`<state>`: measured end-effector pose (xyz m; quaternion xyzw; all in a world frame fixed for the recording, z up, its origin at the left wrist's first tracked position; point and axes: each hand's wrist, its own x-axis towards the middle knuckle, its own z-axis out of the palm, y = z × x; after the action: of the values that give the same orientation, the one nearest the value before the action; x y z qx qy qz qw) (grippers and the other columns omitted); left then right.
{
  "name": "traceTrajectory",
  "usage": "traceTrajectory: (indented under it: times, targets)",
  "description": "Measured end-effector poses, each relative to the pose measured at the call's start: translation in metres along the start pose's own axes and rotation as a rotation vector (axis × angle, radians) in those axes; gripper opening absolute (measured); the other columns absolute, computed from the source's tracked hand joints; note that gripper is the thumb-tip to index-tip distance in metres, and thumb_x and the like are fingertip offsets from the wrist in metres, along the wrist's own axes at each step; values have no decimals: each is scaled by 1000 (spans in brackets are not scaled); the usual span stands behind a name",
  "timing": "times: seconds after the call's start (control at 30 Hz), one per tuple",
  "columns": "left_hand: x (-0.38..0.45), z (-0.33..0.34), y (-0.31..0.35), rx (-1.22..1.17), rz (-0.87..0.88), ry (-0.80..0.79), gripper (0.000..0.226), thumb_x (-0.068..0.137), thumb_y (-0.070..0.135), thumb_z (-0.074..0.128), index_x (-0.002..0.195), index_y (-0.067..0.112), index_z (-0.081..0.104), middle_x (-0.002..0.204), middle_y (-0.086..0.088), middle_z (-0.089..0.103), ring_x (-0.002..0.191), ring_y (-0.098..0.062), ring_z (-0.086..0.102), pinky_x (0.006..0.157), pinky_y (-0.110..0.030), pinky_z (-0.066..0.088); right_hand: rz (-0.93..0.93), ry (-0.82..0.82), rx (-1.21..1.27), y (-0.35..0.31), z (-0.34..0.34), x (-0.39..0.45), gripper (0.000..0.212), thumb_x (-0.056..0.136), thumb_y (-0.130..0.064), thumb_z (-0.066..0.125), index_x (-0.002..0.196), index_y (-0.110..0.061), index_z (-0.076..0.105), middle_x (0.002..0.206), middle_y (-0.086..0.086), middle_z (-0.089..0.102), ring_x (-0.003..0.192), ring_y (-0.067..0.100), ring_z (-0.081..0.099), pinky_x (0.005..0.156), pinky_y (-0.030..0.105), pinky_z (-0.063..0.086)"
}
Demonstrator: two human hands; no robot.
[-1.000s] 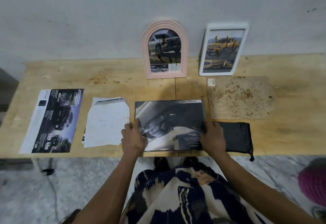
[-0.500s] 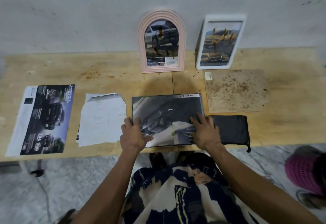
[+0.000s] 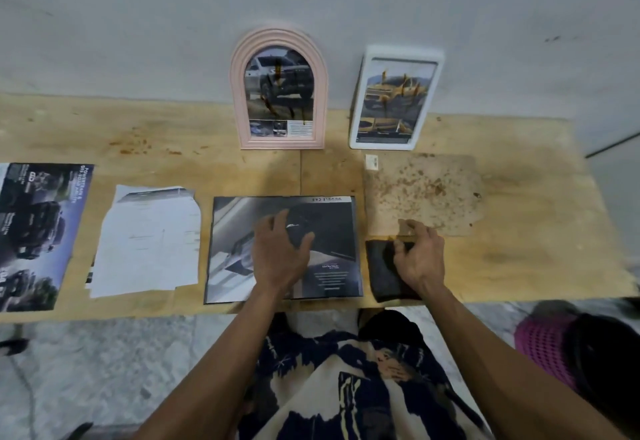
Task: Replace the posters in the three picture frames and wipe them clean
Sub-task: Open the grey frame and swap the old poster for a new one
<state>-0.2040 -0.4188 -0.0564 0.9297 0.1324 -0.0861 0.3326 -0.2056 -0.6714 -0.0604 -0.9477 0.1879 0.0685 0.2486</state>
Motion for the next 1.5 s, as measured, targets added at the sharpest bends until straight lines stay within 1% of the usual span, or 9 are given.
traceTrajectory:
  times: [0.23,0.4,0.53,0.63,0.7,0.83,1.03,1.23,1.5]
  targets:
    - [20,58,120,-80,18,-164,48,90,35,65,130,11,56,127,-10,57,113,-25,55,94,-35,45,138,-58,19,73,-57,72,53,82,-29,56,132,-10,52,123,21,56,116,41,49,93,41,43]
    - [39,111,163,-37,-136,-235,30,71,36,71,91,15,61,89,-5,69,87,-28,66,87,-40,56,225,-122,66,116,-88,123,57,86,-22,56,142,-18,43,135,14,46,123,36,45,98,44,45]
    - [43,127,191,0,-272,-214,37,76,21,68,108,5,59,103,-11,67,104,-36,61,98,-38,49,179,-211,-20,140,-87,154,58,79,-35,42,135,-18,50,134,12,49,118,37,46,95,38,41]
    - [44,128,208,42,-300,-200,14,86,17,65,93,6,61,84,-2,59,93,-24,61,103,-31,42,247,-212,56,147,-81,165,48,83,-33,48,128,-17,54,127,16,55,116,39,48,97,40,41]
    - [45,131,213,52,-326,-195,8,93,14,60,91,7,62,96,-11,65,98,-26,60,104,-29,39,261,-180,84,140,-84,164,43,86,-27,52,129,-17,53,127,18,54,119,39,46,101,41,37]
    - [52,140,221,197,-305,-176,25,103,3,44,87,21,46,138,-35,47,108,-37,57,48,-2,38,317,-165,154,137,-80,166,42,90,-24,54,131,-21,50,134,14,44,123,36,41,104,39,34]
    - [55,134,225,56,-454,-84,34,91,19,64,116,-3,60,125,-22,62,119,-37,57,99,-39,45,473,-104,251,136,-85,178,42,90,-31,57,129,-15,50,132,14,45,122,34,42,101,41,38]
    - [55,124,216,-116,-543,-50,26,88,33,65,76,11,60,98,-11,70,91,-27,64,82,-32,54,580,-64,349,137,-101,178,52,88,-32,54,135,-10,47,135,13,35,97,26,46,88,35,48]
    - [33,76,171,-361,-516,-53,24,78,16,82,75,10,59,74,-3,69,68,-16,66,59,-25,55,629,-33,458,91,-95,132,51,83,-39,60,124,-12,49,125,10,47,90,26,51,80,43,54]
